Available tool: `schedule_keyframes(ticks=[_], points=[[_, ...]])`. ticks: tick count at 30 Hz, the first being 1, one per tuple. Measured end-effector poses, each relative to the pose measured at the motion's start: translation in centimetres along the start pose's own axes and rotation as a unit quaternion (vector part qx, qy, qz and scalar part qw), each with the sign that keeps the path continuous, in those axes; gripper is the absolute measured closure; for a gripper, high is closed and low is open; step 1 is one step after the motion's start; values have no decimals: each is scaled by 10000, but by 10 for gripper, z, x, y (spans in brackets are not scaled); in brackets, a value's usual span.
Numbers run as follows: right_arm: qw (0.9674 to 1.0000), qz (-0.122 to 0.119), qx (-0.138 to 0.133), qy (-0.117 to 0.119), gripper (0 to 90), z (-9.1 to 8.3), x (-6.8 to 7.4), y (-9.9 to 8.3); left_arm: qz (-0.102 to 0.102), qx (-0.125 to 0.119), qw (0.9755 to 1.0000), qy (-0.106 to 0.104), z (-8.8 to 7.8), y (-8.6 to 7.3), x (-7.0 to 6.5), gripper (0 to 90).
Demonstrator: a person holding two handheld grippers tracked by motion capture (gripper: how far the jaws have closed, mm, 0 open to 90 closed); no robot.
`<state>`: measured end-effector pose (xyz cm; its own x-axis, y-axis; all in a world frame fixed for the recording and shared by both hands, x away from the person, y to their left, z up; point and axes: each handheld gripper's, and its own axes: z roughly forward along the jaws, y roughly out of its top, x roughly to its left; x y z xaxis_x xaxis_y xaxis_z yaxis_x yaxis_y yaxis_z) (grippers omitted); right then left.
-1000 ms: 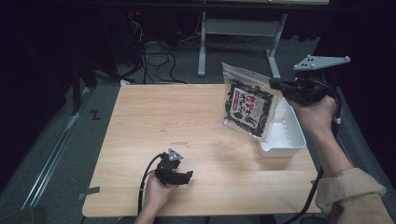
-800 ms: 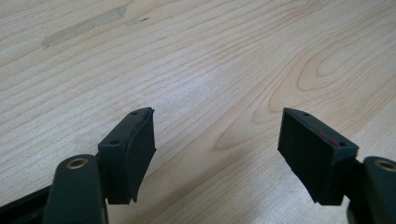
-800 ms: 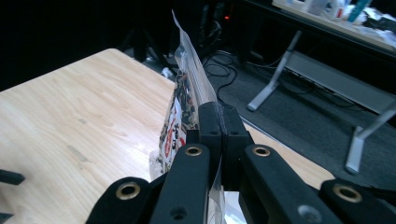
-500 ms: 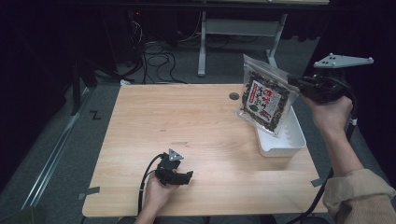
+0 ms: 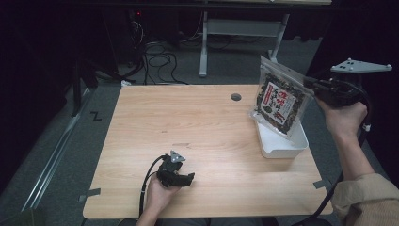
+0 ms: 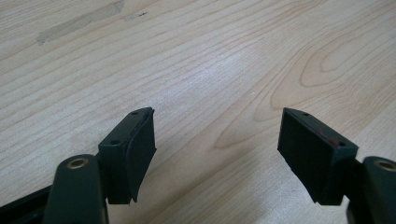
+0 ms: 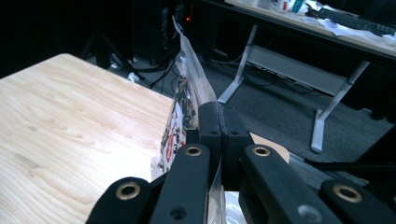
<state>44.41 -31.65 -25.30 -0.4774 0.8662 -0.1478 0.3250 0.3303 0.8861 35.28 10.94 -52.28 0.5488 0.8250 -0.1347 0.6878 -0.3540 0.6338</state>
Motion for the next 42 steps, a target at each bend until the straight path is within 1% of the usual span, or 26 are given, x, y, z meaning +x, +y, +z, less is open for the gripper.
schedule_keyframes(ticks=[1,2,6,7,9,10,14,18,19,21,23,24,26,29,34,35,39,42], points=[[10000,26,-40,-51,900,-2,-5,-3,-2,0,10000,0,0,0,0,279],[10000,26,-40,-51,900,-2,-5,-3,-2,0,10000,-8,0,0,0,279],[9998,94,17,-197,900,-3,-11,-9,-6,4,10000,7,1,0,0,279],[9997,143,1,-206,900,-2,-12,-10,-3,27,10000,-5,1,0,0,279],[9995,168,15,-254,900,-2,-15,-13,-1,31,10000,-4,1,0,0,279],[9994,199,22,-266,900,-2,-15,-14,-4,27,10000,-5,1,0,0,279],[9991,173,58,-380,900,-3,-18,-18,-14,29,10000,-10,1,0,1,279],[9987,244,77,-442,900,-1,-20,-23,-13,41,10000,-3,1,0,1,279],[9986,230,86,-463,900,0,-21,-24,-13,36,10000,-11,1,0,1,279],[9985,286,93,-461,900,2,-22,-27,-16,31,10000,-3,1,0,1,279],[9983,268,111,-502,900,3,-23,-30,-19,24,10000,2,1,0,1,279],[9982,306,112,-502,900,4,-22,-31,-14,26,10000,-3,1,0,1,279],[9982,273,116,-529,900,5,-23,-32,-2,52,10000,16,1,0,1,279],[9979,320,111,-553,900,6,-23,-34,-2,44,10000,13,1,0,0,279],[9975,321,109,-622,900,8,-23,-38,-2,43,10000,17,1,0,0,279],[9976,305,124,-606,900,8,-23,-39,1,44,10000,16,1,0,0,279],[9975,358,110,-597,900,11,-23,-45,-3,39,10000,14,1,0,0,279],[9973,387,150,-603,900,15,-23,-50,0,47,10000,15,1,0,0,279]])
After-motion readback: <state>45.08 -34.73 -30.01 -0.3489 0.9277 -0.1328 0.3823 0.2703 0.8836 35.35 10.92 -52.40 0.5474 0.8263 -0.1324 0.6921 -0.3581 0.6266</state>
